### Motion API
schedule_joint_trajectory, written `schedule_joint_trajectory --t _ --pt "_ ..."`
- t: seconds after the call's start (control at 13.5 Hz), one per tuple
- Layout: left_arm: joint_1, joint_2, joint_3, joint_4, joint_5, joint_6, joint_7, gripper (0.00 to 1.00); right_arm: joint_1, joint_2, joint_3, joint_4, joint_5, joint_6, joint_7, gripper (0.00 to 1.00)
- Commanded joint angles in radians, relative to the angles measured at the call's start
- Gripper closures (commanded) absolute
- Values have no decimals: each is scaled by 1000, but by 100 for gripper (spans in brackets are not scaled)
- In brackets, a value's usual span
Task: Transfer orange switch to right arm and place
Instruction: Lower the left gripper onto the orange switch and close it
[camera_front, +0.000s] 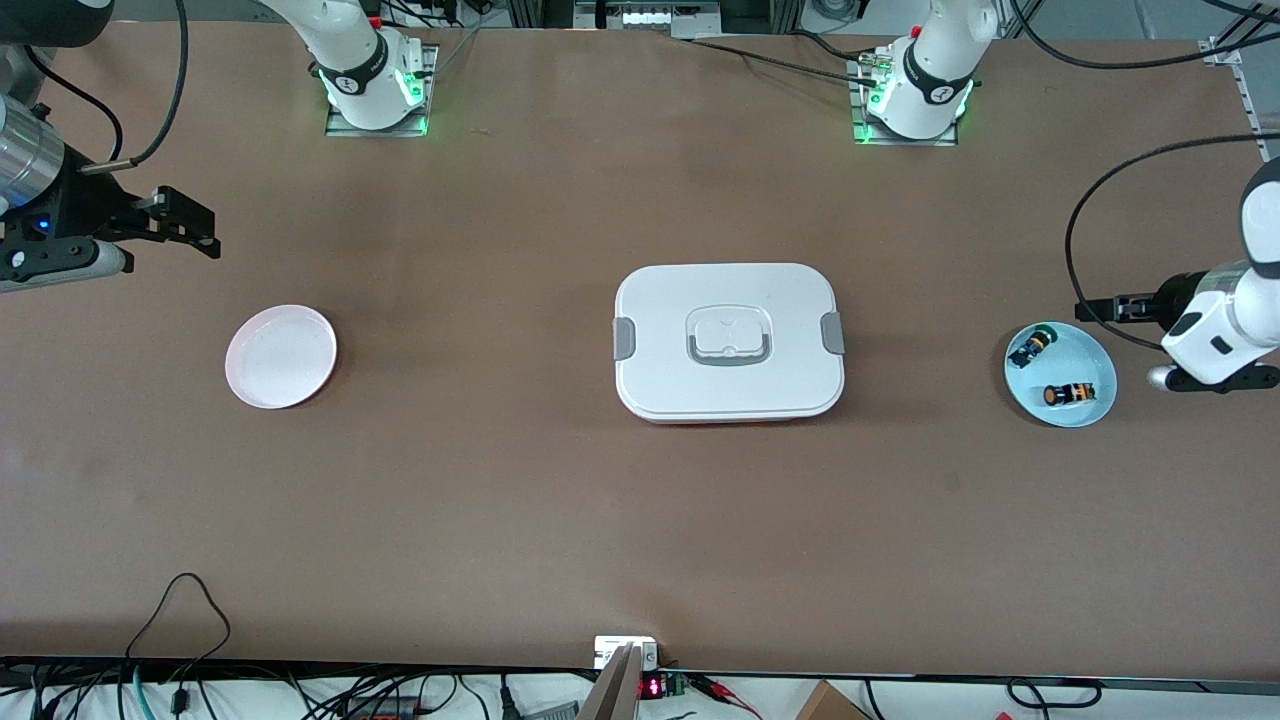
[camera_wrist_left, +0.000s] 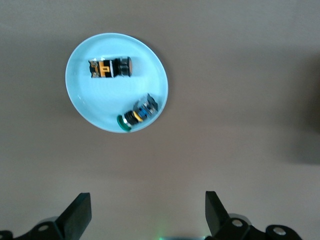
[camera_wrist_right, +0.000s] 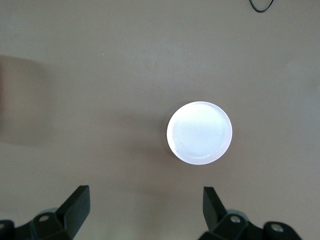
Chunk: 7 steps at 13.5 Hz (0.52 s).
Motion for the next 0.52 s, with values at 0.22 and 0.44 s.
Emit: schedule_joint_trajectory --t 0.22,0.44 --pt "58 37 -3 -197 65 506 7 0 1 7 -1 21 -15 -20 -1 0" --pt "79 71 -5 -229 65 596 7 0 1 7 -1 21 -15 -20 -1 0"
